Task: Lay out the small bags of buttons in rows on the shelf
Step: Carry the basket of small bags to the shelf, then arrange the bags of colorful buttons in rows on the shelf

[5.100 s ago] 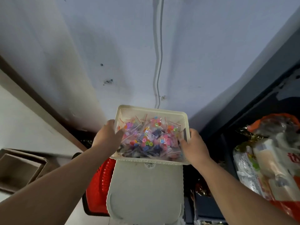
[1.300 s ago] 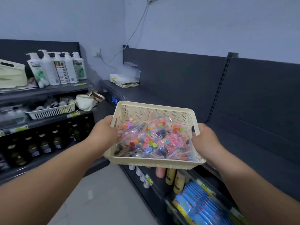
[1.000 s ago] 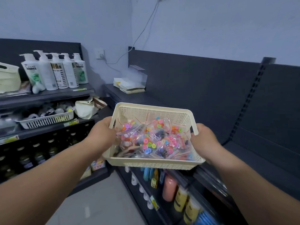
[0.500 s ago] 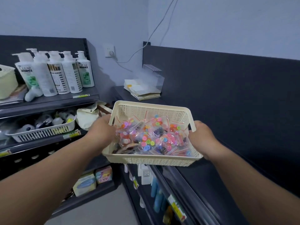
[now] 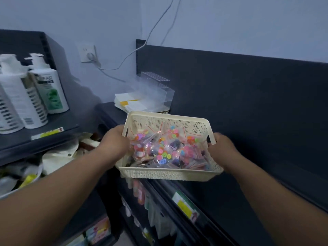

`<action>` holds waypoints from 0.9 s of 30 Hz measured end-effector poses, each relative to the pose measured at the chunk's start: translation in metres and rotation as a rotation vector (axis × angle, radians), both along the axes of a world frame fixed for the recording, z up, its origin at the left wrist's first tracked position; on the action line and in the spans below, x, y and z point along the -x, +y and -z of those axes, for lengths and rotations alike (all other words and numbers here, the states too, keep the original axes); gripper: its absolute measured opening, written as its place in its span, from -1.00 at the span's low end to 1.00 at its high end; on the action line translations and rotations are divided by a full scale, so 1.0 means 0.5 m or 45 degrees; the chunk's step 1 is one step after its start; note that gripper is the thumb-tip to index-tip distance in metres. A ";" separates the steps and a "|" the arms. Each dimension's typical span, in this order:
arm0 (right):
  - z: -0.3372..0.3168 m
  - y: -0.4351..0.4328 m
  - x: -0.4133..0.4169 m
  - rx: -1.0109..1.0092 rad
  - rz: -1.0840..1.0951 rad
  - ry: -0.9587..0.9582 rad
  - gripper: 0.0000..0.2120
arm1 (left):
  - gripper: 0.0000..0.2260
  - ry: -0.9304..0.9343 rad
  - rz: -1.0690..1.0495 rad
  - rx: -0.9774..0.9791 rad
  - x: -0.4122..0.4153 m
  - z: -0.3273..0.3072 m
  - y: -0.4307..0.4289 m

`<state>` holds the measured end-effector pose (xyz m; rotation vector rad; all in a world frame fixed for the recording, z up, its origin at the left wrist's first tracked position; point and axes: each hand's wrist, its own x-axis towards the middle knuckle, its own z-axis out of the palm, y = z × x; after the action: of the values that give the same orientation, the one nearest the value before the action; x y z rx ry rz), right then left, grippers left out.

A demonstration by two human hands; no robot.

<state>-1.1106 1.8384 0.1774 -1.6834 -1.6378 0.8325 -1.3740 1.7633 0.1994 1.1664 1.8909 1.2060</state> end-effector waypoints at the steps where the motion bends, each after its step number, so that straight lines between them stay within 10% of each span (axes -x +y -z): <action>1: 0.001 0.017 0.012 0.001 0.015 -0.005 -0.79 | -0.72 0.005 0.016 0.007 0.014 -0.001 0.024; 27: 0.088 0.500 0.132 0.183 -0.073 -0.279 -0.77 | -0.73 -0.160 -0.269 0.123 0.078 0.123 0.433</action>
<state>-1.1766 2.0886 0.1333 -1.8910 -1.8173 0.8345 -1.4131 1.9796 0.1379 0.8372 1.9900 1.2522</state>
